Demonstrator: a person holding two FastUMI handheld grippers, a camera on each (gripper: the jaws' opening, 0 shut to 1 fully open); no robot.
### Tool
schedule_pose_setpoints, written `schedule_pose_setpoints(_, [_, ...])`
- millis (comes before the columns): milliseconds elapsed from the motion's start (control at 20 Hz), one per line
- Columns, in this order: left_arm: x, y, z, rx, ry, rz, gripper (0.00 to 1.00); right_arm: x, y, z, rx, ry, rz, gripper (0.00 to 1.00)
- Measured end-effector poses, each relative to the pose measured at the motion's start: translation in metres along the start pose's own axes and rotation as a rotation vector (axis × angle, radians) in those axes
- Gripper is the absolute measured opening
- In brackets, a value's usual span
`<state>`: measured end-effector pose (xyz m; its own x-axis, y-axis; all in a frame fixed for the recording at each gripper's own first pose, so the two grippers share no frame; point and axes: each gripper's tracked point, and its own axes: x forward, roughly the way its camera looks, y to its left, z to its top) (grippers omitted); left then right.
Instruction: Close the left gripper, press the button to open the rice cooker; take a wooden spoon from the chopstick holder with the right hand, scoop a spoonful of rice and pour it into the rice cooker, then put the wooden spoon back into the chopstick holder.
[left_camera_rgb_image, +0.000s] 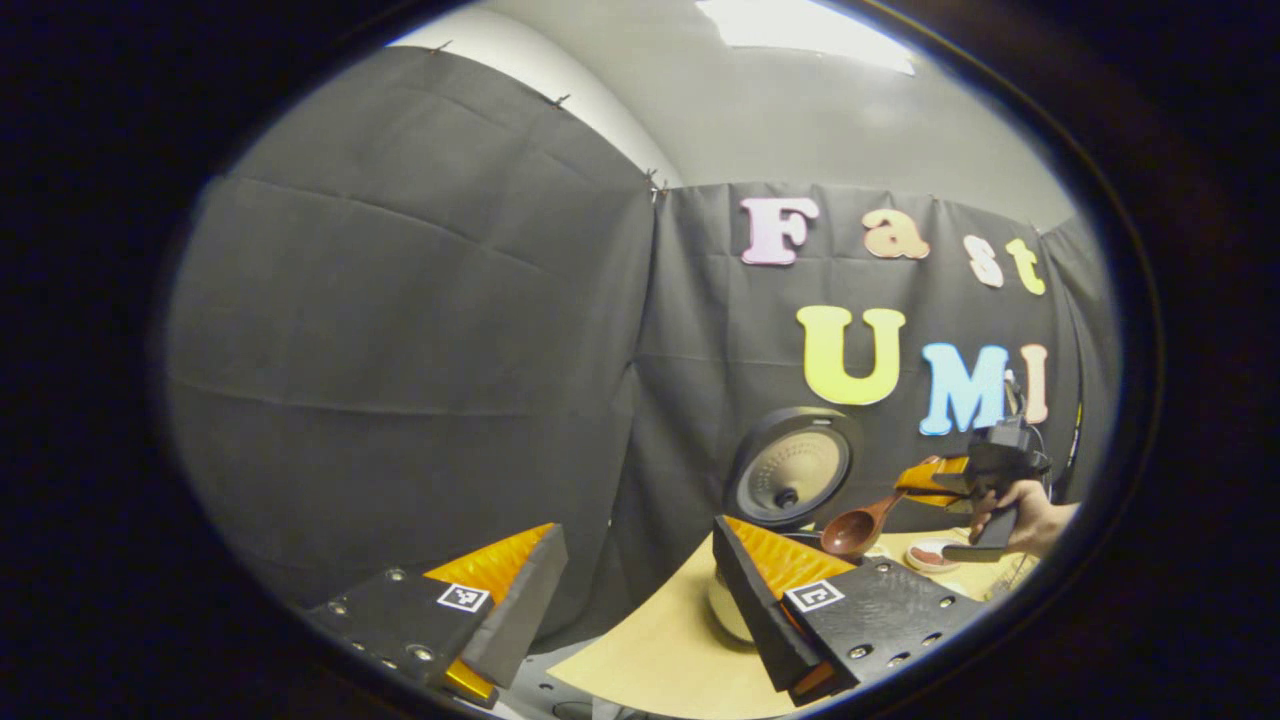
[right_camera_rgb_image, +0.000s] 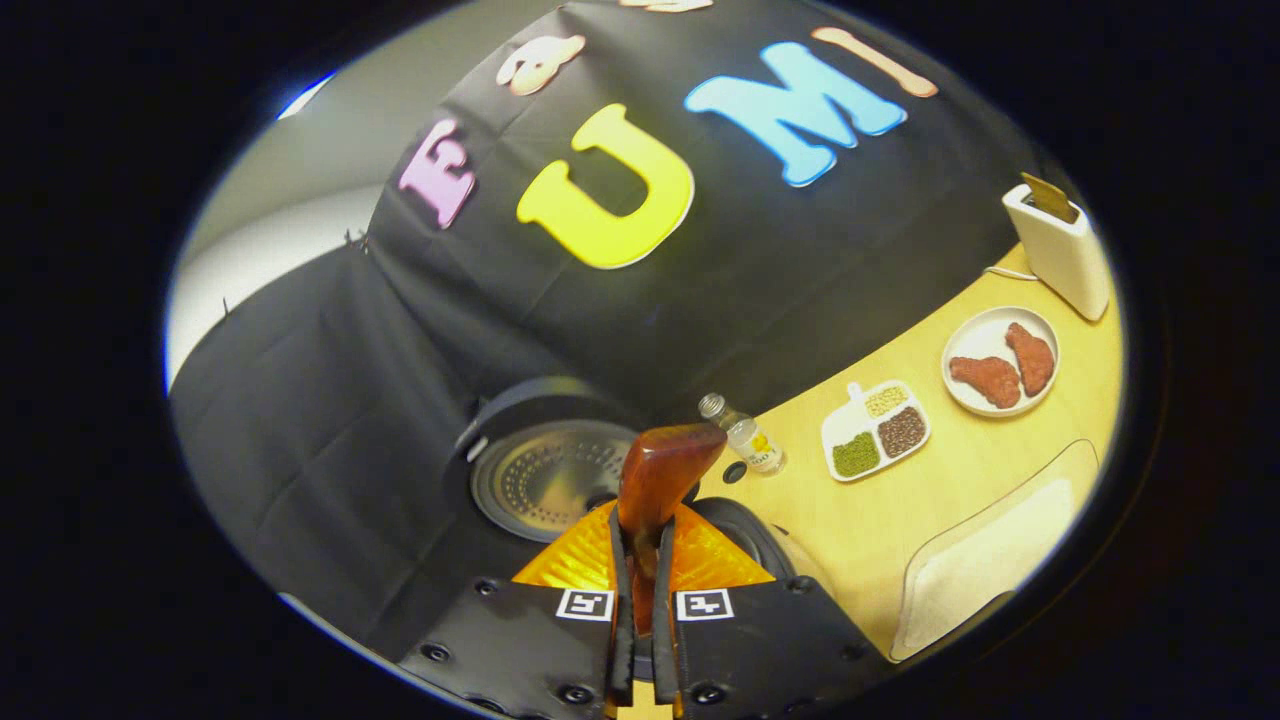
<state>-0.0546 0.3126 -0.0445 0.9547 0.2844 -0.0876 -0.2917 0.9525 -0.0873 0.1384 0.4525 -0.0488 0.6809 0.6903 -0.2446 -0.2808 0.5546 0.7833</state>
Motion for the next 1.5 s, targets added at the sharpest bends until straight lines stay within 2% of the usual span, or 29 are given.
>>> schedule_pose_setpoints(50, [0.004,-0.012,0.004,0.000,-0.006,-0.021,0.91,-0.011,-0.011,0.016,0.005,-0.026,-0.010,0.09])
schedule_pose_setpoints(250, [0.011,-0.066,0.016,-0.005,-0.033,-0.093,0.90,-0.061,-0.055,0.065,0.027,-0.115,-0.052,0.09])
schedule_pose_setpoints(400, [0.013,-0.115,0.018,-0.012,-0.033,-0.154,0.90,-0.101,-0.096,0.100,0.013,-0.179,-0.112,0.08])
schedule_pose_setpoints(850, [0.020,-0.223,0.024,-0.012,-0.046,-0.281,0.91,-0.214,-0.205,0.160,-0.089,-0.283,-0.308,0.09])
schedule_pose_setpoints(1150, [0.017,-0.270,0.025,-0.005,-0.052,-0.309,0.89,-0.264,-0.260,0.172,-0.101,-0.301,-0.397,0.09])
schedule_pose_setpoints(1500, [0.009,-0.304,0.022,0.011,-0.048,-0.316,0.91,-0.283,-0.318,0.147,-0.138,-0.250,-0.487,0.09])
